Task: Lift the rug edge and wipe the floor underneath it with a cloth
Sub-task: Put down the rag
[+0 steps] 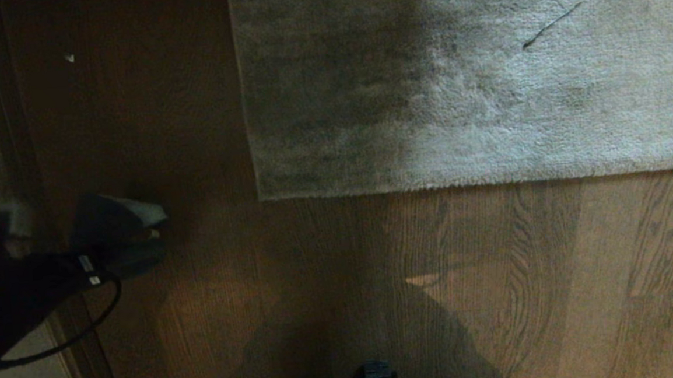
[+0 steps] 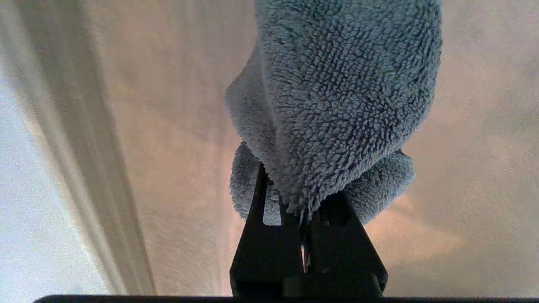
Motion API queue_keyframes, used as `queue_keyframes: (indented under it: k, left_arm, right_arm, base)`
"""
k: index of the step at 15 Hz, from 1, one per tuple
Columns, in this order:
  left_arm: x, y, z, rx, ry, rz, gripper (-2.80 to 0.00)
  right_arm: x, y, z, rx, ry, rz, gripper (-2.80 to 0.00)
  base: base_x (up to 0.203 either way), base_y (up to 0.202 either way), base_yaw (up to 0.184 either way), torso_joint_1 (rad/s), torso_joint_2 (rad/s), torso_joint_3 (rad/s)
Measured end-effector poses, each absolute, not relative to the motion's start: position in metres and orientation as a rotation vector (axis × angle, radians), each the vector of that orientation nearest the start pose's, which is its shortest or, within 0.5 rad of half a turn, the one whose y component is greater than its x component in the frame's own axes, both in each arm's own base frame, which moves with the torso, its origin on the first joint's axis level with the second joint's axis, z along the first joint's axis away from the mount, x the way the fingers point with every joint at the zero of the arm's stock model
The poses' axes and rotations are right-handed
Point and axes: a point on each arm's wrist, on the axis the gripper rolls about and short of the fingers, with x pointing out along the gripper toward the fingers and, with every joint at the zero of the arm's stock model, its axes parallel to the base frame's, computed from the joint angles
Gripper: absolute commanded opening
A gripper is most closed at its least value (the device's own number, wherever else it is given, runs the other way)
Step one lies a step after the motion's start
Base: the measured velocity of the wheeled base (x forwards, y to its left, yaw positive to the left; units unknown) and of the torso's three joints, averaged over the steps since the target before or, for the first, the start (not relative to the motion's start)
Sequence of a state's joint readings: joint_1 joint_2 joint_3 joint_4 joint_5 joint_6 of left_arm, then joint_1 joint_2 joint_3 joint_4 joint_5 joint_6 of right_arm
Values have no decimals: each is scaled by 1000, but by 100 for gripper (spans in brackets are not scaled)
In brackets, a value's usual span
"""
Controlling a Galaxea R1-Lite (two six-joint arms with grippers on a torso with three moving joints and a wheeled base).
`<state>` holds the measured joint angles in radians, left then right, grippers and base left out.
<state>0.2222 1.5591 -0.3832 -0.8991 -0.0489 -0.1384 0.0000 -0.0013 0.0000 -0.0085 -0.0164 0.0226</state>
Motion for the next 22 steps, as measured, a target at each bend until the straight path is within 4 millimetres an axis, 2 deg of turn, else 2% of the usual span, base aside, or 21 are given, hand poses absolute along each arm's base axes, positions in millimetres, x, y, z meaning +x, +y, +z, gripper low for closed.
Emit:
queue_keyframes:
  k: [7, 8, 22]
  left_arm:
    - [241, 62, 144, -176, 235, 216, -280]
    - [243, 62, 144, -176, 227, 217, 0]
    - [247, 66, 140, -176, 194, 237, 0]
  right_arm:
    - [-23, 0, 76, 23, -10, -16, -280]
    - [-23, 0, 76, 23, -10, -16, -280]
    - [-23, 0, 76, 23, -10, -16, -280]
  base:
    - [0, 0, 0, 0, 0, 0]
    - [0, 0, 0, 0, 0, 0]
    - [0, 0, 0, 0, 0, 0]
